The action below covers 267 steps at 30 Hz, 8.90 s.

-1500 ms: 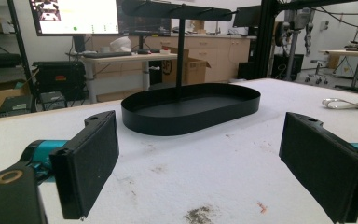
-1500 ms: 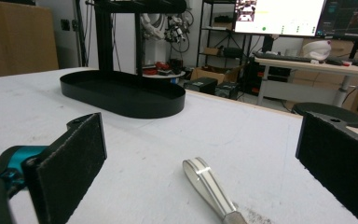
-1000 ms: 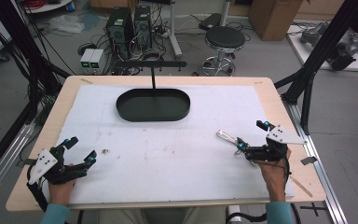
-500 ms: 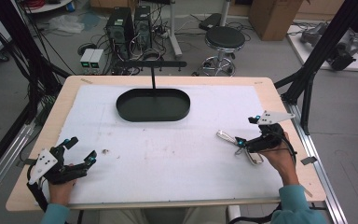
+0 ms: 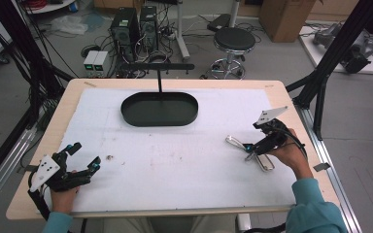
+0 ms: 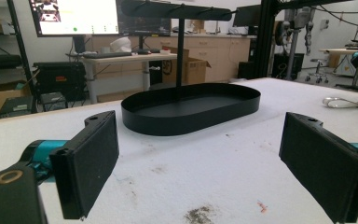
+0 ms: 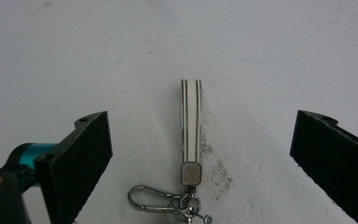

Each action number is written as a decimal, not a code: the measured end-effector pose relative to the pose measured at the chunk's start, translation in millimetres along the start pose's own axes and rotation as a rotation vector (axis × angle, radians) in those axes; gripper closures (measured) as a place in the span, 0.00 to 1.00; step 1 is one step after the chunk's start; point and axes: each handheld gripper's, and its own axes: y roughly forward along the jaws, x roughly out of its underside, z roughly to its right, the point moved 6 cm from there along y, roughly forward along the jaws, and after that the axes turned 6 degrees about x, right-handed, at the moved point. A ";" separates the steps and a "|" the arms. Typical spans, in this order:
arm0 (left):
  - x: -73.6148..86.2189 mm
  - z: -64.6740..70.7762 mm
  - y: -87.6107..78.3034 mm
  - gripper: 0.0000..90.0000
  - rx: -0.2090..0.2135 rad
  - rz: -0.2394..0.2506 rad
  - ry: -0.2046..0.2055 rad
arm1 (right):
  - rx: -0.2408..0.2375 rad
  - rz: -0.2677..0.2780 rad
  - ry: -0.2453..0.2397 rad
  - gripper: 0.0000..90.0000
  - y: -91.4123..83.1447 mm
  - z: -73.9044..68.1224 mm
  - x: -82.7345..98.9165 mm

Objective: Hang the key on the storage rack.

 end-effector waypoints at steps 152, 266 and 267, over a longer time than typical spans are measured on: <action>0.0 -0.3 0.3 0.14 0.000 0.000 -0.002 | -0.252 0.395 0.051 0.83 42.0 -0.5 -197.8; 0.0 0.1 0.2 0.14 -0.001 0.000 0.000 | -0.002 0.593 0.351 0.03 23.8 9.7 -144.8; 0.0 0.0 0.2 0.14 -0.002 -0.001 0.000 | 0.008 0.601 0.353 0.01 18.3 8.3 -138.4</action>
